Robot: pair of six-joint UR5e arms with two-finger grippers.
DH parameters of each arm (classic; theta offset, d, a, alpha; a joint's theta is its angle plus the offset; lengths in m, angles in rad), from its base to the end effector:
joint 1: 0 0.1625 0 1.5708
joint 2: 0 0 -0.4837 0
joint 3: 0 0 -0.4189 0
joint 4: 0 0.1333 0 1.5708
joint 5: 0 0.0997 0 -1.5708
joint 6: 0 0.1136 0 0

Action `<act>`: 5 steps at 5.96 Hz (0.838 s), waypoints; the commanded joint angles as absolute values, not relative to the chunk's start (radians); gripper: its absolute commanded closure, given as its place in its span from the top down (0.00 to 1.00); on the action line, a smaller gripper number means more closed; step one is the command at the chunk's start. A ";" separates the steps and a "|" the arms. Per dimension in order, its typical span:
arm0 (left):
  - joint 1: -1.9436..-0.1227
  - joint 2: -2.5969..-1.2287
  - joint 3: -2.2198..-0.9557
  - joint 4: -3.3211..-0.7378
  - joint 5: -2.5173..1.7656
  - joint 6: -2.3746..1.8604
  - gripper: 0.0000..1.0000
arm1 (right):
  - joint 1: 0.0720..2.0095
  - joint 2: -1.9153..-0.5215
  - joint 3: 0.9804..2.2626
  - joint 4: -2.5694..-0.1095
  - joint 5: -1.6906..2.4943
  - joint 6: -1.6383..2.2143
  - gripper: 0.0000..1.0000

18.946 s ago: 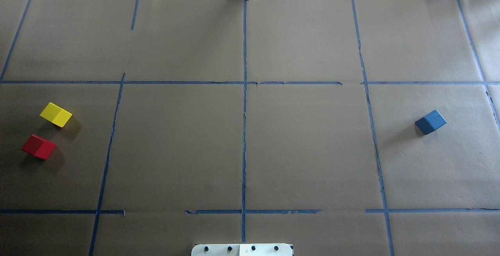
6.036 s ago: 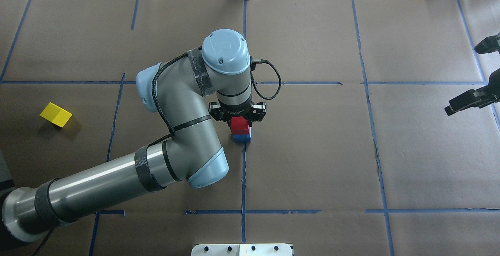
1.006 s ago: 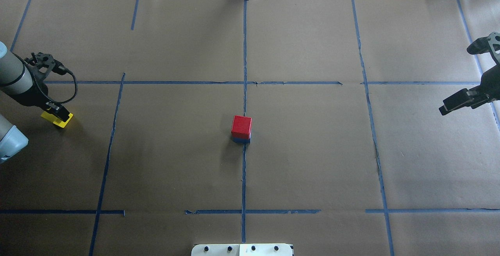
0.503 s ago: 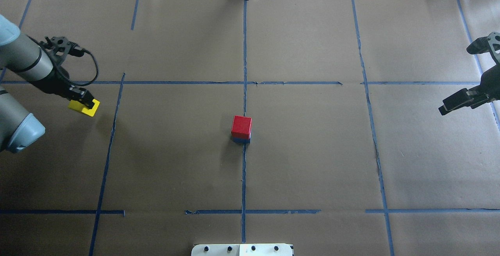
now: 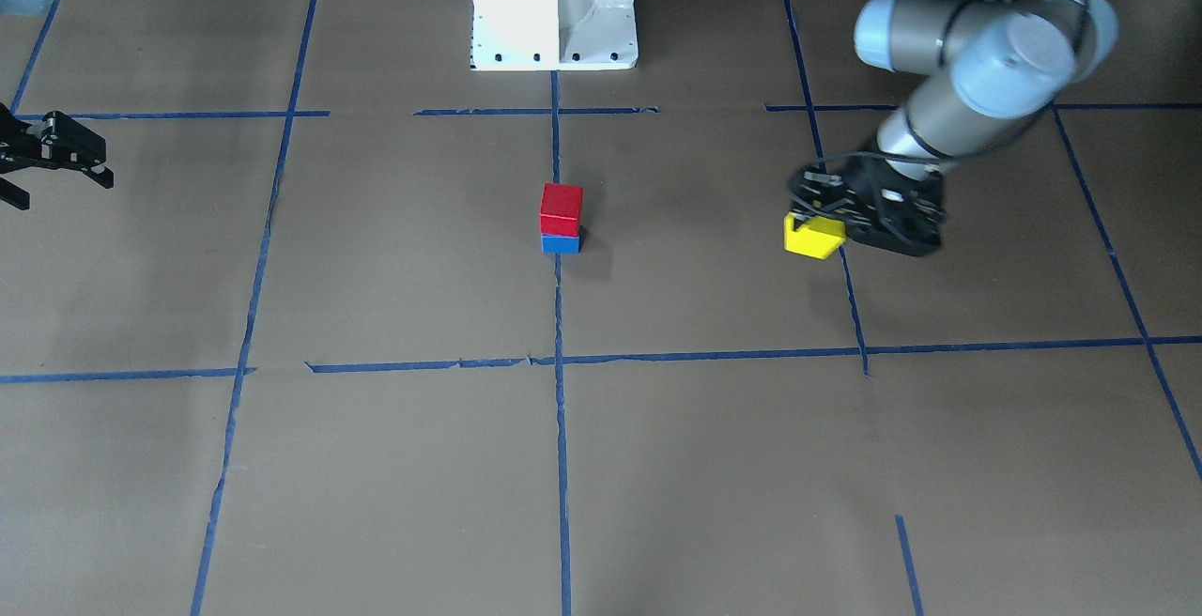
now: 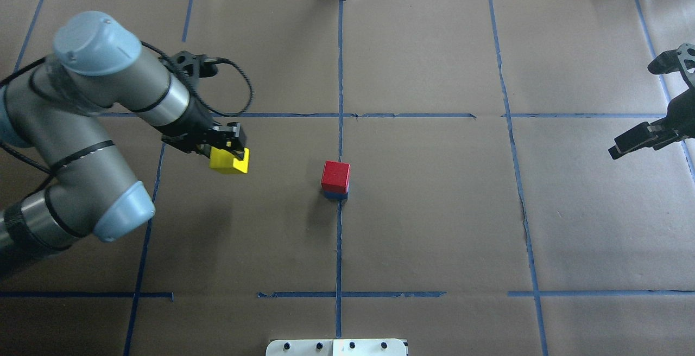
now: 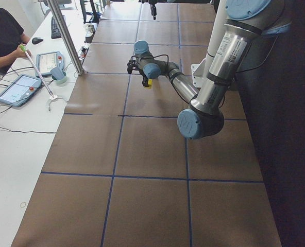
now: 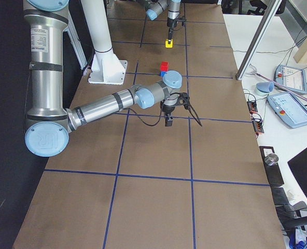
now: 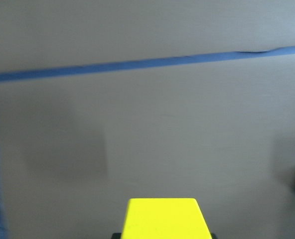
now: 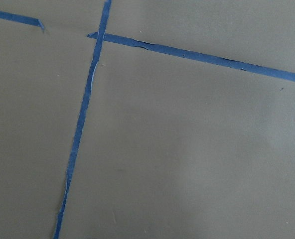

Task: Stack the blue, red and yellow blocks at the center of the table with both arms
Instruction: 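Carry the yellow cube with the left gripper above the red cube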

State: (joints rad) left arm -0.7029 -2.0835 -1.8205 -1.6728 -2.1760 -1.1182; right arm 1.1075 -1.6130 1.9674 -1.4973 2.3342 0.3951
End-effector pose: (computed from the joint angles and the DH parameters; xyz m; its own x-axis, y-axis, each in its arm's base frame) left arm 0.4714 -0.4894 0.2795 0.5335 0.0194 -0.8456 -0.0354 0.9994 0.0006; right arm -0.1732 -0.4693 0.5337 0.6347 -0.2216 0.7403 0.1759 0.9743 0.1409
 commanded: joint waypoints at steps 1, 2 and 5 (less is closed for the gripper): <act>-0.608 -2.294 -1.833 -1.420 -2.054 -1.218 0.00 | 1.108 -1.612 1.970 -1.497 2.335 0.396 1.00; -0.550 -2.327 -1.798 -1.411 -2.016 -1.219 0.00 | 1.109 -1.612 1.970 -1.497 2.335 0.396 1.00; -0.538 -2.468 -1.665 -1.359 -2.008 -1.284 0.00 | 1.108 -1.612 1.968 -1.497 2.333 0.396 1.00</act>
State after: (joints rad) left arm -0.5405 -2.4331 -1.6968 -1.3745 -2.0094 -1.2689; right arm 1.1086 -1.6122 1.9694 -1.4972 2.3333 0.3957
